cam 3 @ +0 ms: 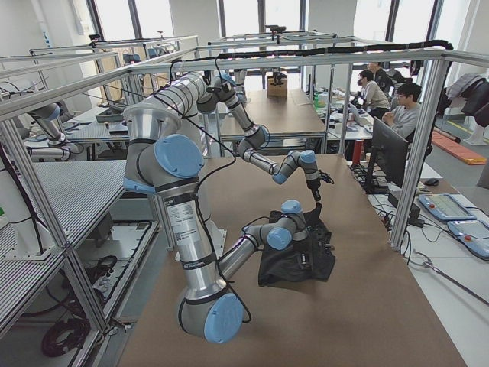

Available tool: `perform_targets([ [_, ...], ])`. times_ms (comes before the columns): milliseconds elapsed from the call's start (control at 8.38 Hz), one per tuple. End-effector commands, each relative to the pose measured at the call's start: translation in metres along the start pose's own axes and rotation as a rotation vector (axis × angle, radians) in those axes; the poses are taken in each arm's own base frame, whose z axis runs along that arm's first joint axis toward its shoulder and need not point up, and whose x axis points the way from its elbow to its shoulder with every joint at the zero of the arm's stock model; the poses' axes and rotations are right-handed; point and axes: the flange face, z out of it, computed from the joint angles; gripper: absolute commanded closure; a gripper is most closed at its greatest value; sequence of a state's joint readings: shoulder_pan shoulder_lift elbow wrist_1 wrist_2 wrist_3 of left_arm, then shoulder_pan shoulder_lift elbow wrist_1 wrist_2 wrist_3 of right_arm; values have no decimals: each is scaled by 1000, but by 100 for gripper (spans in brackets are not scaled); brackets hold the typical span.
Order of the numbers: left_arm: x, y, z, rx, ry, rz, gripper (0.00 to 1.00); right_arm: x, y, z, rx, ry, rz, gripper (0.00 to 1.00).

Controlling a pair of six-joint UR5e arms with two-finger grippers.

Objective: Fold clothes
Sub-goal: 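Lower the hem onto the shirt near the collar and open both grippers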

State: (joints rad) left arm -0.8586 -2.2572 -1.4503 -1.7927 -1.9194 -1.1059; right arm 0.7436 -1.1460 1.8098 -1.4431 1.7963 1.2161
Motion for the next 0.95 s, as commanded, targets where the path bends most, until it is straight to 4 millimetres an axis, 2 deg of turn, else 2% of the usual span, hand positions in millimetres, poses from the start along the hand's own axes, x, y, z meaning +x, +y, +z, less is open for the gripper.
perform_targets([
  [0,4,17,17,-11,-10,20,100,-2,-13,49,6,-17,-5,100],
  [119,2,15,15,-7,-9,40,100,-2,-14,53,4,-10,-6,91],
  [239,-1,10,12,-6,-6,126,100,-4,-14,51,8,-24,-36,56],
  [358,-7,3,8,-3,-6,165,65,-4,-14,49,10,-30,-44,24],
  [477,-11,5,6,3,-7,177,1,1,-24,38,17,-42,-51,6],
  [597,-20,-6,-14,19,14,185,0,7,-33,10,23,-73,-79,6],
  [835,-41,8,-41,-44,96,255,0,27,-17,-10,-4,-110,-159,6],
])
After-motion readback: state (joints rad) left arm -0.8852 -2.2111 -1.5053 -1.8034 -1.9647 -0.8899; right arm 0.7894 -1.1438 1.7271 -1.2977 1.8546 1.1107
